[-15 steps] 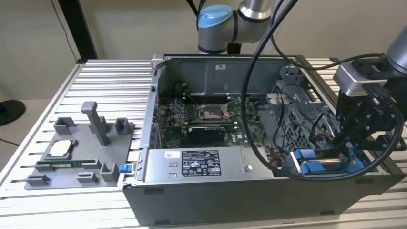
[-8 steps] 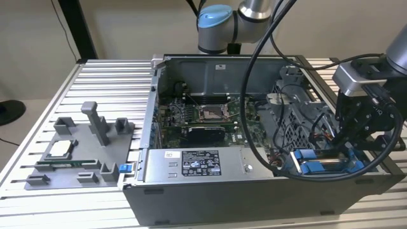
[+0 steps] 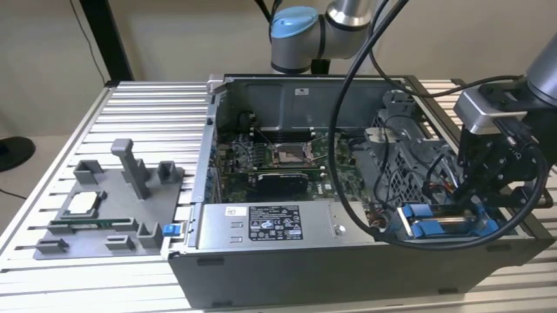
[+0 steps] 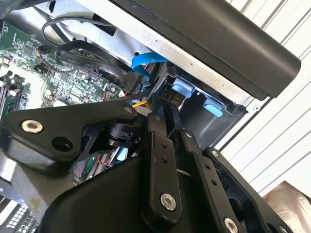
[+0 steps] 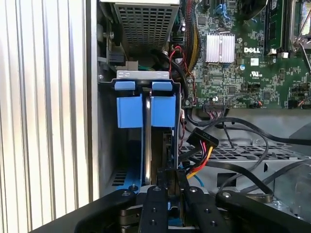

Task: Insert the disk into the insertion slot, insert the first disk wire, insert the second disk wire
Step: 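Insert the first disk wire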

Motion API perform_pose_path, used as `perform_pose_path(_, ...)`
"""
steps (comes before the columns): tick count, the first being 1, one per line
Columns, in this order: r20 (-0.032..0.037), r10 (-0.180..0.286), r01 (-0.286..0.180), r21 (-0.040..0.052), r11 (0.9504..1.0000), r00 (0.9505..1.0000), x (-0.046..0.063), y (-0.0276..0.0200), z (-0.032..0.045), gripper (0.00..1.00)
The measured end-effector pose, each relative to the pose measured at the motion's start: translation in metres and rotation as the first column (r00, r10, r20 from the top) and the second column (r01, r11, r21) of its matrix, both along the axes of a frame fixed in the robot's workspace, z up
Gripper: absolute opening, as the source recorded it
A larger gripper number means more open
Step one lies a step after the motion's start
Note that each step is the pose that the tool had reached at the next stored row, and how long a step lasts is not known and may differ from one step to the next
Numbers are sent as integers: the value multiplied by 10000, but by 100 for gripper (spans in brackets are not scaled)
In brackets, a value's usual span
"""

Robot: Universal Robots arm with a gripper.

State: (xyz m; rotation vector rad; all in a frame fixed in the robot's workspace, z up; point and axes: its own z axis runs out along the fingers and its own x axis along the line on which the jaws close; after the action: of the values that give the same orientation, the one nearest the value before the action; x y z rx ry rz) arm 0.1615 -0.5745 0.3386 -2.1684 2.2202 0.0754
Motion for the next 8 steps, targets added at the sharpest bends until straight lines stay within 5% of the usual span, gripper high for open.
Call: perform_pose_path(8,0,0,0,-10,10000,10000,-1,0,-33,0)
